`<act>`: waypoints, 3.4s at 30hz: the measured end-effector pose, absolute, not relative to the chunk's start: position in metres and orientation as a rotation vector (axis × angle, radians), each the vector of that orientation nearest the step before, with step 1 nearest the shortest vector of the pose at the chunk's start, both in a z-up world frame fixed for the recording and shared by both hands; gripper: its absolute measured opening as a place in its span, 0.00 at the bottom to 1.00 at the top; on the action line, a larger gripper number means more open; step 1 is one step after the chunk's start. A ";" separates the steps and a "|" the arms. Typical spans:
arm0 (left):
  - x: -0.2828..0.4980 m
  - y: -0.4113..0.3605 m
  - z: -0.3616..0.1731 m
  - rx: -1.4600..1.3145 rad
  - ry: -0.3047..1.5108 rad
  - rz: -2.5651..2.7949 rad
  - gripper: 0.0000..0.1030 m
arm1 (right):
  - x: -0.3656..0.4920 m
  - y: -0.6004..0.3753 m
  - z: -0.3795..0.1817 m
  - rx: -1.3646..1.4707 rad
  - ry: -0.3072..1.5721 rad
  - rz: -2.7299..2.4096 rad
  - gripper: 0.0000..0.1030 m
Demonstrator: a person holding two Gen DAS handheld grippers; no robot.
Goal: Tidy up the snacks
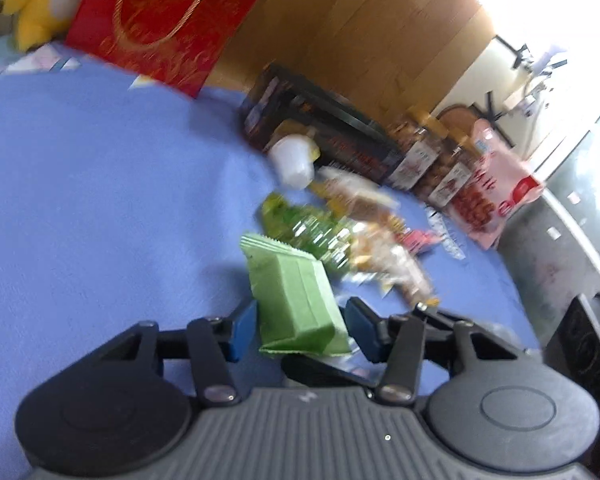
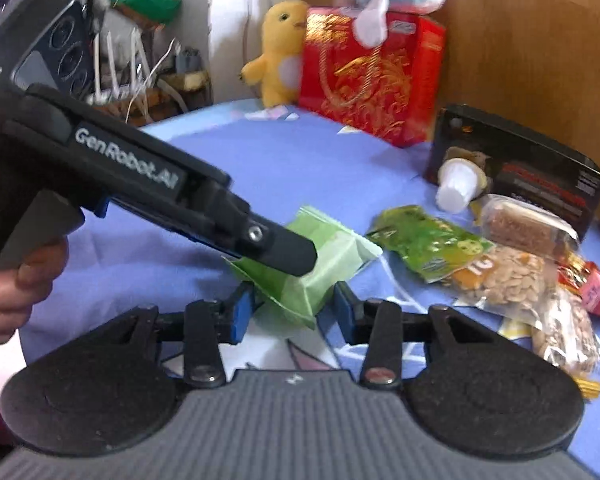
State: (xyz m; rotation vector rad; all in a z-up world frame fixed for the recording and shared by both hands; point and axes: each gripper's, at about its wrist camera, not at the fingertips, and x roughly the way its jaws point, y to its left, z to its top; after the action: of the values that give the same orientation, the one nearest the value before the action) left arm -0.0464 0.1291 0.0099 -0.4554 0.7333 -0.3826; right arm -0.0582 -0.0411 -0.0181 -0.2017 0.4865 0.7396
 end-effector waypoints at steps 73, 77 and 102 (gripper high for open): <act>0.009 0.046 0.007 -0.400 0.857 -0.506 0.51 | -0.050 -0.126 -0.018 -0.143 0.486 0.528 0.47; 0.001 0.046 0.023 -0.369 0.812 -0.505 0.49 | -0.052 -0.128 -0.008 -0.115 0.442 0.541 0.46; 0.179 0.063 0.078 -0.342 0.657 -0.328 0.50 | 0.141 -0.098 0.039 -0.041 0.366 0.519 0.49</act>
State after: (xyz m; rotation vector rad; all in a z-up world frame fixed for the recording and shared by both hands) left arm 0.1787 0.0629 0.0777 -0.3420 0.6565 -0.3280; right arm 0.1409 -0.0975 0.0392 -0.0406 0.3665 0.5186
